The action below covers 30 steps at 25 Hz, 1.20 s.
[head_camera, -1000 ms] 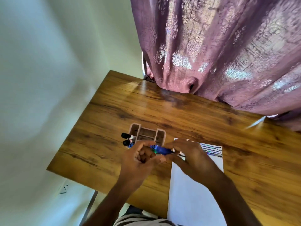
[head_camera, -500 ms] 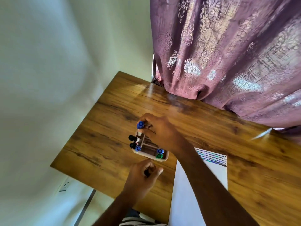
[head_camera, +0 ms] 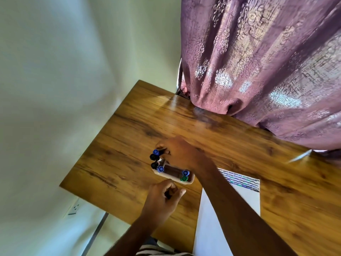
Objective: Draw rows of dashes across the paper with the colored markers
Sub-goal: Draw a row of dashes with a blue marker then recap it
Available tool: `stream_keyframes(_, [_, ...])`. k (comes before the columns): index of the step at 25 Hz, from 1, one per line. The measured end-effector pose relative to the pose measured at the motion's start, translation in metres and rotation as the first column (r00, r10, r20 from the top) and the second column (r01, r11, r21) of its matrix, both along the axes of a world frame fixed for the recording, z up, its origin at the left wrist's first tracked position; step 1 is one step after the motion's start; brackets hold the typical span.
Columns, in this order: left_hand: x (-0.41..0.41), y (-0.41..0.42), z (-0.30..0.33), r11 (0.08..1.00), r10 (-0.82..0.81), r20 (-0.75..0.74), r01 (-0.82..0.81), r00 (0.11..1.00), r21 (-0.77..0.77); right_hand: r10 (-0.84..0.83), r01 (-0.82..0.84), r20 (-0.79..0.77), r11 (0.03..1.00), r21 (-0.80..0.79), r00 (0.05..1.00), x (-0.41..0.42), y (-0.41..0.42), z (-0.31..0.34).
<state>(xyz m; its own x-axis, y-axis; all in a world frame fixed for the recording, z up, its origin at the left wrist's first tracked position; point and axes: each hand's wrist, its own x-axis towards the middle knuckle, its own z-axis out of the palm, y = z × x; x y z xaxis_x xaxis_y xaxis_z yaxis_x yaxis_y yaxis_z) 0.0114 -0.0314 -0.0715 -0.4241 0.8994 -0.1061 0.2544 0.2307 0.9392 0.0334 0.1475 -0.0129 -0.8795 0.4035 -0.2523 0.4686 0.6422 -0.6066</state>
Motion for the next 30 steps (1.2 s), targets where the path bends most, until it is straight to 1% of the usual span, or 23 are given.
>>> stream_keyframes(2, [0.0, 0.001, 0.002, 1.0, 0.028, -0.021, -0.028, 0.999, 0.014, -0.048, 0.047, -0.027, 0.998, -0.042, 0.998, 0.004, 0.001, 0.0])
stream_keyframes(4, [0.0, 0.003, 0.003, 0.998, 0.051, -0.044, -0.05, 0.998, 0.023, -0.124, 0.115, -0.089, 0.989, -0.096, 0.988, 0.012, 0.003, 0.003])
stream_keyframes(7, [0.001, 0.007, 0.003, 0.997, 0.08, -0.083, -0.077, 0.993, 0.031, -0.294, 0.273, -0.231, 0.955, -0.116, 0.928, 0.048, -0.002, 0.007])
stream_keyframes(8, [0.002, 0.008, 0.003, 0.996, 0.087, -0.092, -0.084, 0.992, 0.034, -0.318, 0.298, -0.243, 0.947, -0.118, 0.916, 0.065, -0.004, 0.004])
stream_keyframes(10, [0.003, 0.009, 0.0, 0.995, 0.101, -0.096, -0.099, 0.99, 0.03, -0.285, 0.269, -0.187, 0.957, -0.104, 0.94, 0.096, -0.01, -0.003])
stream_keyframes(12, [0.006, 0.008, -0.004, 0.994, 0.105, -0.087, -0.102, 0.991, 0.028, -0.199, 0.193, -0.114, 0.98, -0.057, 0.973, 0.11, -0.017, -0.009])
stream_keyframes(15, [0.013, 0.007, -0.006, 0.997, 0.069, -0.109, -0.066, 0.992, 0.037, -0.148, 0.147, -0.105, 0.989, -0.017, 0.983, 0.11, -0.023, -0.011])
stream_keyframes(17, [0.014, 0.008, -0.005, 0.997, 0.063, -0.141, -0.058, 0.988, 0.044, -0.194, 0.193, -0.149, 0.981, -0.02, 0.97, 0.11, -0.023, -0.008])
stream_keyframes(20, [0.013, 0.009, -0.004, 0.997, 0.06, -0.154, -0.05, 0.986, 0.065, -0.356, 0.347, -0.223, 0.935, -0.079, 0.908, 0.119, -0.02, 0.001])
stream_keyframes(22, [0.018, 0.008, -0.003, 0.996, 0.039, -0.132, -0.029, 0.99, 0.08, -0.43, 0.386, -0.358, 0.903, -0.192, 0.829, 0.126, -0.021, 0.012])
stream_keyframes(24, [0.026, 0.007, -0.001, 0.999, -0.028, -0.074, 0.031, 0.997, 0.042, -0.492, 0.399, -0.477, 0.87, -0.289, 0.728, 0.133, -0.024, 0.023])
stream_keyframes(25, [0.031, 0.007, 0.0, 0.997, -0.074, -0.043, 0.075, 0.996, 0.021, -0.508, 0.414, -0.514, 0.861, -0.295, 0.691, 0.138, -0.025, 0.027])
stream_keyframes(26, [0.035, 0.008, 0.001, 0.992, -0.124, -0.014, 0.124, 0.992, 0.012, -0.505, 0.431, -0.535, 0.862, -0.267, 0.678, 0.144, -0.027, 0.028])
stream_keyframes(28, [0.042, 0.011, 0.005, 0.981, -0.195, 0.051, 0.194, 0.979, 0.027, -0.46, 0.443, -0.52, 0.881, -0.166, 0.72, 0.16, -0.033, 0.022])
stream_keyframes(29, [0.046, 0.013, 0.008, 0.977, -0.212, 0.106, 0.208, 0.972, 0.044, -0.437, 0.428, -0.473, 0.894, -0.134, 0.765, 0.171, -0.038, 0.016])
stream_keyframes(30, [0.05, 0.015, 0.012, 0.976, -0.217, 0.191, 0.212, 0.957, 0.048, -0.421, 0.401, -0.386, 0.906, -0.134, 0.821, 0.183, -0.044, 0.009])
